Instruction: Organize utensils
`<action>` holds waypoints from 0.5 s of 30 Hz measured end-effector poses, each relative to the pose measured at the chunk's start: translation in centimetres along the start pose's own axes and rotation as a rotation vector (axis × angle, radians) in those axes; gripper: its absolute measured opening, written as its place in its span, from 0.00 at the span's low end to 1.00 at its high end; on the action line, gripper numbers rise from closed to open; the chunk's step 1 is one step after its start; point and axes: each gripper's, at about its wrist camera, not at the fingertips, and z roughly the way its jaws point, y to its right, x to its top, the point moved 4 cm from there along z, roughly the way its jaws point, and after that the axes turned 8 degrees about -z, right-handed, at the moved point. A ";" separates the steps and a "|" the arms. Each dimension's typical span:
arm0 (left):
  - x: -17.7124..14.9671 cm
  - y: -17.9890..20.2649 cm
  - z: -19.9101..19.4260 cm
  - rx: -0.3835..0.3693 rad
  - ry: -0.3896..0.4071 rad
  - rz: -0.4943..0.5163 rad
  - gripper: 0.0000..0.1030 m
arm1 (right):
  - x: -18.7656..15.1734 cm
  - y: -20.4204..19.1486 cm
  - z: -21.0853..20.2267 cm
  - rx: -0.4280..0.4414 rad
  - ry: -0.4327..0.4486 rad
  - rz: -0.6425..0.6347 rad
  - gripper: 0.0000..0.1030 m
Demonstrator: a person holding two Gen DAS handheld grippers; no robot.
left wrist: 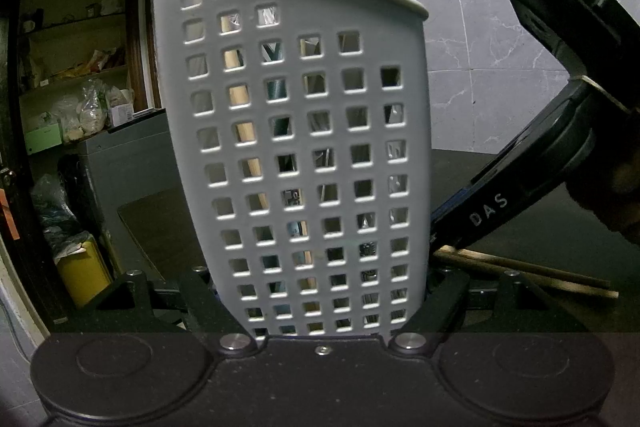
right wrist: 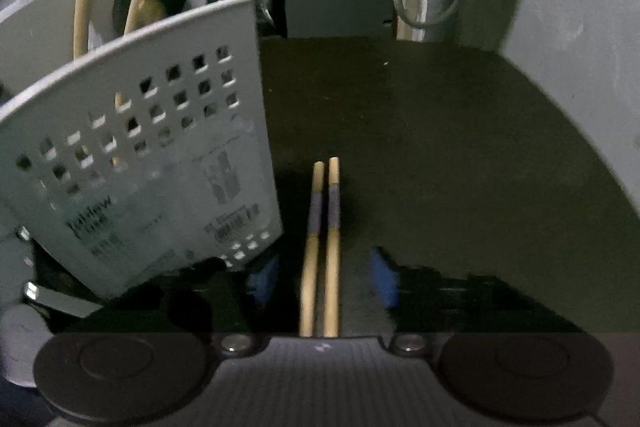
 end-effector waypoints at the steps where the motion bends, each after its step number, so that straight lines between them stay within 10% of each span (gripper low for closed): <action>1: 0.0 0.0 0.0 -0.001 0.000 -0.001 0.76 | 0.0 0.0 0.0 0.013 0.001 0.004 0.27; 3: 0.0 0.0 0.0 -0.002 0.000 -0.002 0.76 | -0.1 0.1 -0.1 0.004 -0.004 0.003 0.15; 15: -0.1 -0.1 0.1 -0.004 0.001 -0.003 0.76 | -0.1 0.6 0.1 0.028 -0.032 -0.002 0.15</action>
